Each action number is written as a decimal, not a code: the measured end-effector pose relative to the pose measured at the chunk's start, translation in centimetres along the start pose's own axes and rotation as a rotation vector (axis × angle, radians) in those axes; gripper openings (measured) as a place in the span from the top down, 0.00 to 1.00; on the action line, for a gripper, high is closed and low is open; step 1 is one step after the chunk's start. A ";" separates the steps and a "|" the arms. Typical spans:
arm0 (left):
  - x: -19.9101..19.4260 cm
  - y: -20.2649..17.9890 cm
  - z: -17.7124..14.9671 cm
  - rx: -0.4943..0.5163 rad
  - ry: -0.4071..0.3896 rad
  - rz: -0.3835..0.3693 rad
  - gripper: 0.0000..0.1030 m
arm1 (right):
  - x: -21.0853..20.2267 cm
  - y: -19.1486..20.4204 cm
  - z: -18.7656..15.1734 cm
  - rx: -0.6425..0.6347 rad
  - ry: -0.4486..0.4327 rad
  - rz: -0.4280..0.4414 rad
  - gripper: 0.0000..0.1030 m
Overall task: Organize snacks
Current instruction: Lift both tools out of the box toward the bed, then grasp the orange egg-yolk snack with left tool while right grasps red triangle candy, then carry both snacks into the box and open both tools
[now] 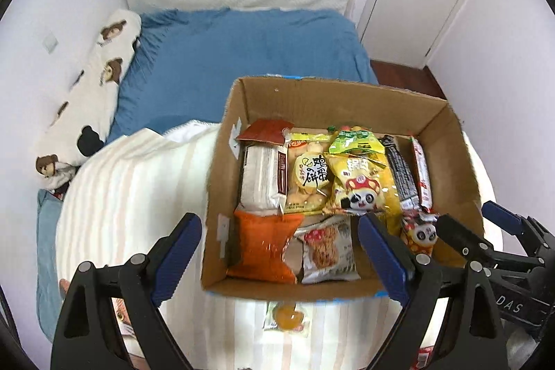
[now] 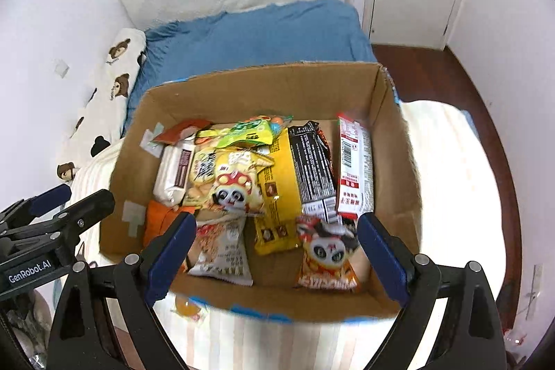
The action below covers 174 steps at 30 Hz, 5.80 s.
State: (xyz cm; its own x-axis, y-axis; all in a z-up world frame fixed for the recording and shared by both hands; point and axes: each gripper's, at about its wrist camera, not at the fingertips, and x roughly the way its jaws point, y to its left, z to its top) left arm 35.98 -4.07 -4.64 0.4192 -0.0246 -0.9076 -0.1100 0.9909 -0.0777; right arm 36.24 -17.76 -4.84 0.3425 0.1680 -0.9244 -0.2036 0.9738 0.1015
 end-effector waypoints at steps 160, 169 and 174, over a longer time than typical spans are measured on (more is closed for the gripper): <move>3.4 -6.5 -0.3 0.031 0.176 -0.195 0.63 | -2.1 -3.4 -4.5 0.111 0.020 0.252 0.61; 12.0 -5.1 -0.7 -0.013 0.421 -0.171 0.58 | 5.0 -3.6 -2.3 0.131 0.187 0.167 0.29; 11.5 -4.8 -0.6 0.002 0.374 -0.116 0.14 | 5.3 -3.9 -1.2 0.099 0.203 0.063 0.06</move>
State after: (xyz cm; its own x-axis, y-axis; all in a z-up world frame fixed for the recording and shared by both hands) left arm 40.82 -9.17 -14.96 0.0715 -0.1825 -0.9806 -0.0790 0.9790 -0.1880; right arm 37.76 -20.80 -10.56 0.1383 0.2043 -0.9691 -0.1239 0.9744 0.1877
